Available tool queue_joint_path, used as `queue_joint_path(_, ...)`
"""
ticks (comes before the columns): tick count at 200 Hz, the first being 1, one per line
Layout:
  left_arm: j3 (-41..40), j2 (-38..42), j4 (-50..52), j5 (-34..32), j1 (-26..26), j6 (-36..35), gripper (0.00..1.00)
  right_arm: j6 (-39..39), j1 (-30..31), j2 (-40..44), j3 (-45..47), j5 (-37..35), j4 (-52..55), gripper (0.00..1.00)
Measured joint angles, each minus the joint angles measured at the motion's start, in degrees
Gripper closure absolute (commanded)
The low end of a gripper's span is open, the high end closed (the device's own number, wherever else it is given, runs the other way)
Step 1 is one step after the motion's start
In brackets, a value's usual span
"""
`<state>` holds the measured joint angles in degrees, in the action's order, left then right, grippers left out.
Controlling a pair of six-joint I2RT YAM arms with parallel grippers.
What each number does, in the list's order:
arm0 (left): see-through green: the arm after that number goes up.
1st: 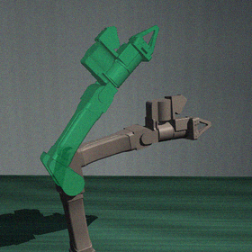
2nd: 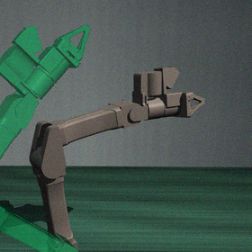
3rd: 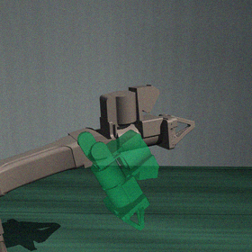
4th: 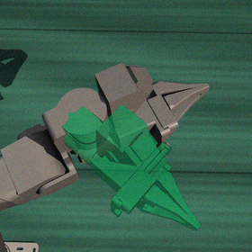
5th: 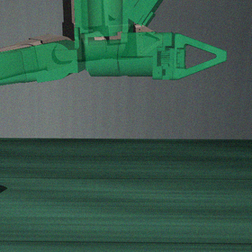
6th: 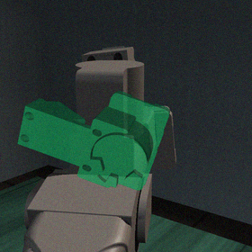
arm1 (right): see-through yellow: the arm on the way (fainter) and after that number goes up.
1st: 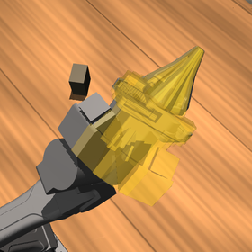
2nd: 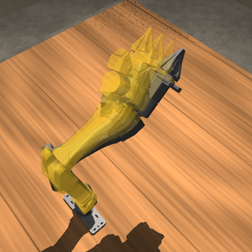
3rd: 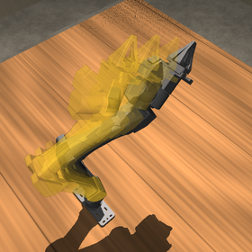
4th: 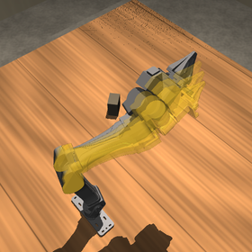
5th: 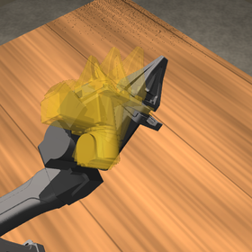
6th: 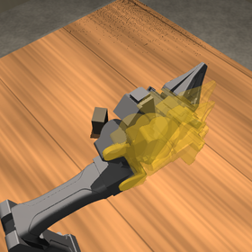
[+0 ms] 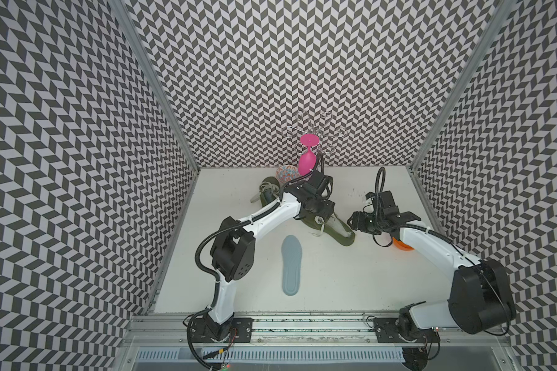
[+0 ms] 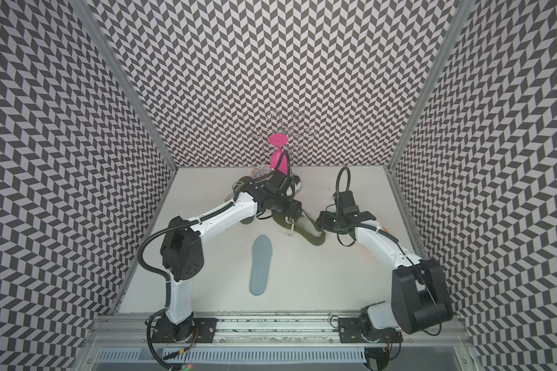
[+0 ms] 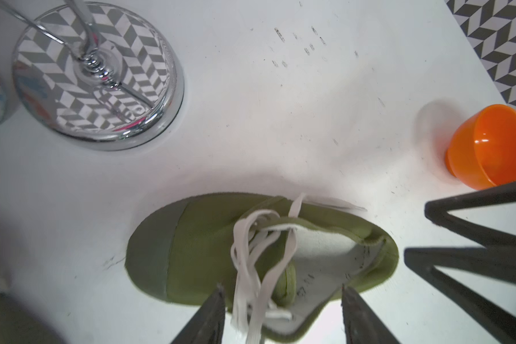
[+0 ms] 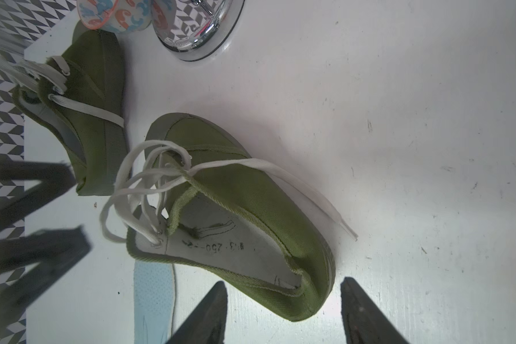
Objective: Insert the insole into the shoe
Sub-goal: Adjust the shoelace on the shoe, then pick up the insole from the center of the board.
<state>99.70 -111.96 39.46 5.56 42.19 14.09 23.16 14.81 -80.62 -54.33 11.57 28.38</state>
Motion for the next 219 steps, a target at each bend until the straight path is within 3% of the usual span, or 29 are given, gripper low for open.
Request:
queue_joint_path(57,-28.24,24.74,-5.53,-2.67,-2.89,12.11,0.37,-1.16,0.00,2.14,-0.55,0.98,1.25,0.39)
queue_joint_path(98,-47.01,26.05,-9.53,0.15,-4.35,18.67,0.37,-1.14,1.22,2.71,-0.20,2.21,1.25,0.40)
queue_joint_path(157,-57.40,26.58,-16.83,0.98,-4.48,23.63,0.46,0.00,5.11,5.03,2.75,2.56,1.18,0.41)
queue_joint_path(194,-58.97,26.12,-22.08,2.16,-4.61,26.34,0.70,0.39,5.38,5.03,3.19,2.58,1.18,0.41)
queue_joint_path(219,-59.76,25.81,-23.15,1.64,-4.11,27.98,0.80,0.42,5.40,5.03,3.19,2.56,1.18,0.41)
